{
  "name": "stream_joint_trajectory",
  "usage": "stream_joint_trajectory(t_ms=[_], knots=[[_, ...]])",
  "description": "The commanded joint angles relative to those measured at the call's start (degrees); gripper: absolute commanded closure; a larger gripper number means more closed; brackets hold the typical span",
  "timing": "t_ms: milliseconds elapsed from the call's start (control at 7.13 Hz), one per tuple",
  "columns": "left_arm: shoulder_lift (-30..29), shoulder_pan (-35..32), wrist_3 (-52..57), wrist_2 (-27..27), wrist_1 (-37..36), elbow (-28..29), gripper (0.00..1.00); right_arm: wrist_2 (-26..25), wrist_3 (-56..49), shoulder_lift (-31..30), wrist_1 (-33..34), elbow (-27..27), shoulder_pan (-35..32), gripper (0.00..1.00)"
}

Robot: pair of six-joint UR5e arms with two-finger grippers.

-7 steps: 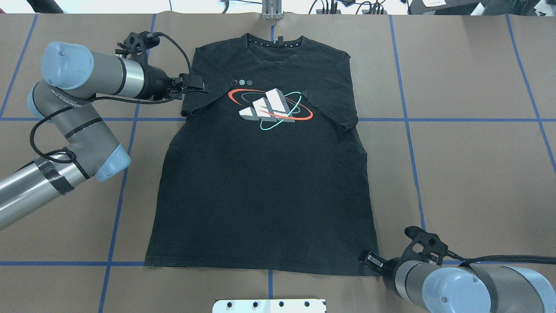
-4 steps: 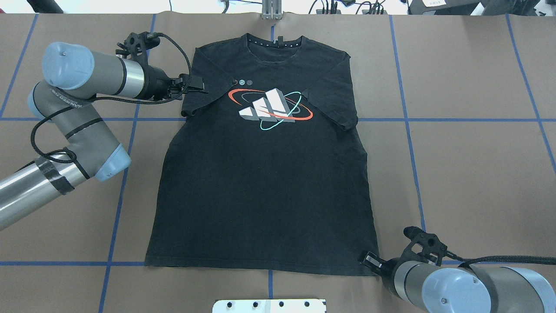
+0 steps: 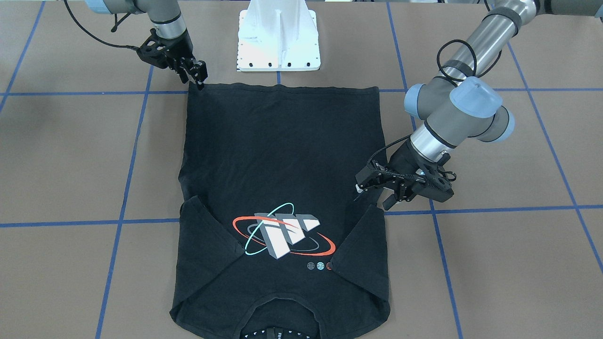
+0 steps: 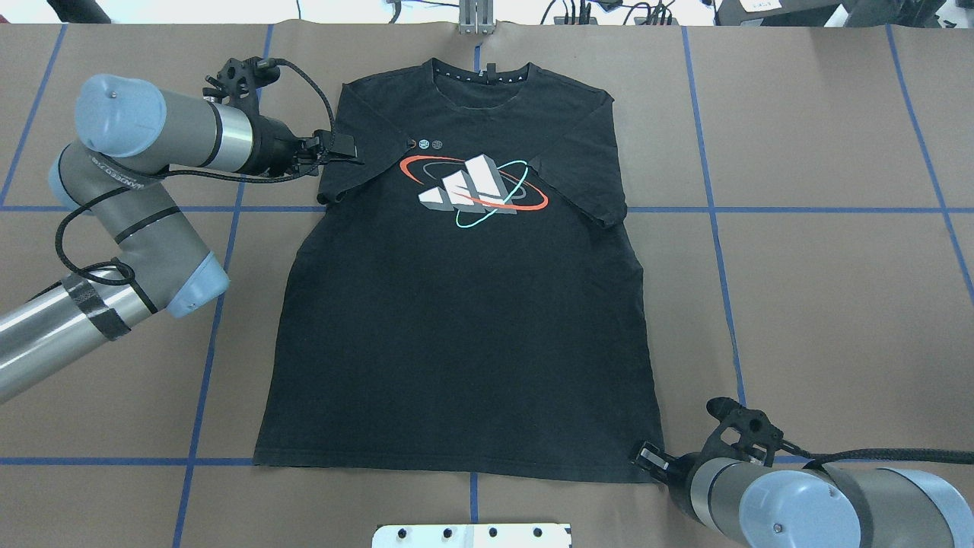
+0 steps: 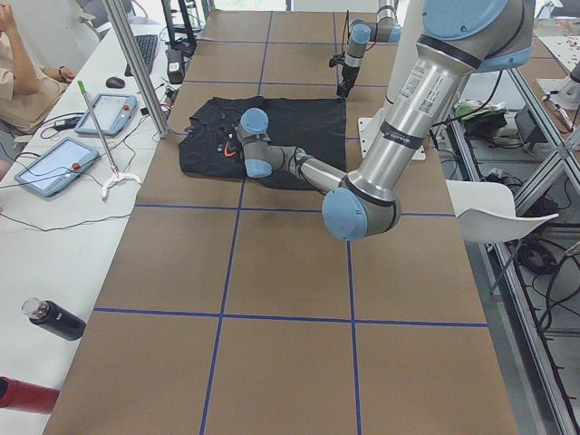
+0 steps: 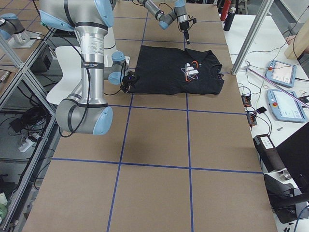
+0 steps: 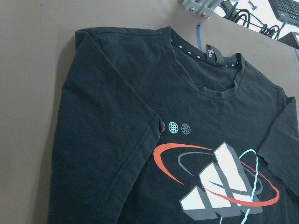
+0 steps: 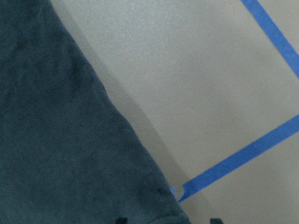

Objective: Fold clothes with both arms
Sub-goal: 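Grasp the hem corner nearest the robot with the right gripper while the left gripper lowers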

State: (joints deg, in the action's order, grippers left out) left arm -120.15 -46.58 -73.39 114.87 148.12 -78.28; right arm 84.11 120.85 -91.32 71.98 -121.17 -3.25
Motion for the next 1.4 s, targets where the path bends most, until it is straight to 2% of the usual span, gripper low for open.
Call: stream_joint_trajectory(t_ms=[0, 140, 421, 561, 841, 981, 1121, 1262], knots=[[0.0, 0.0, 0.0, 0.0, 0.0, 0.1, 0.01, 0.0, 0.0, 0.0, 0.1, 0.0, -0.1, 0.36], [0.0, 0.0, 0.0, 0.0, 0.0, 0.1, 0.01, 0.0, 0.0, 0.0, 0.1, 0.0, 0.0, 0.56], [0.0, 0.0, 0.0, 0.0, 0.1, 0.1, 0.01, 0.0, 0.0, -0.2, 0.1, 0.0, 0.0, 0.88], [-0.2, 0.0, -0.3, 0.0, 0.1, 0.0, 0.01, 0.0, 0.0, -0.3, 0.1, -0.1, 0.0, 1.0], [0.0, -0.1, -2.5, 0.1, -0.5, -0.7, 0.01, 0.5, -0.1, -0.7, 0.1, -2.6, -0.4, 1.0], [1.6, 0.2, -8.4, -0.6, -0.6, -2.5, 0.01, 0.7, -0.1, -1.5, 0.1, -4.1, -0.4, 1.0], [4.2, 2.4, -13.0, -3.2, -1.1, -7.4, 0.01, 1.0, -0.2, -2.2, 0.1, -4.5, -0.7, 1.0], [8.9, 6.6, -14.4, -8.8, -5.3, -14.4, 0.01, 2.0, -0.3, -3.2, 0.1, -5.5, -1.4, 1.0]])
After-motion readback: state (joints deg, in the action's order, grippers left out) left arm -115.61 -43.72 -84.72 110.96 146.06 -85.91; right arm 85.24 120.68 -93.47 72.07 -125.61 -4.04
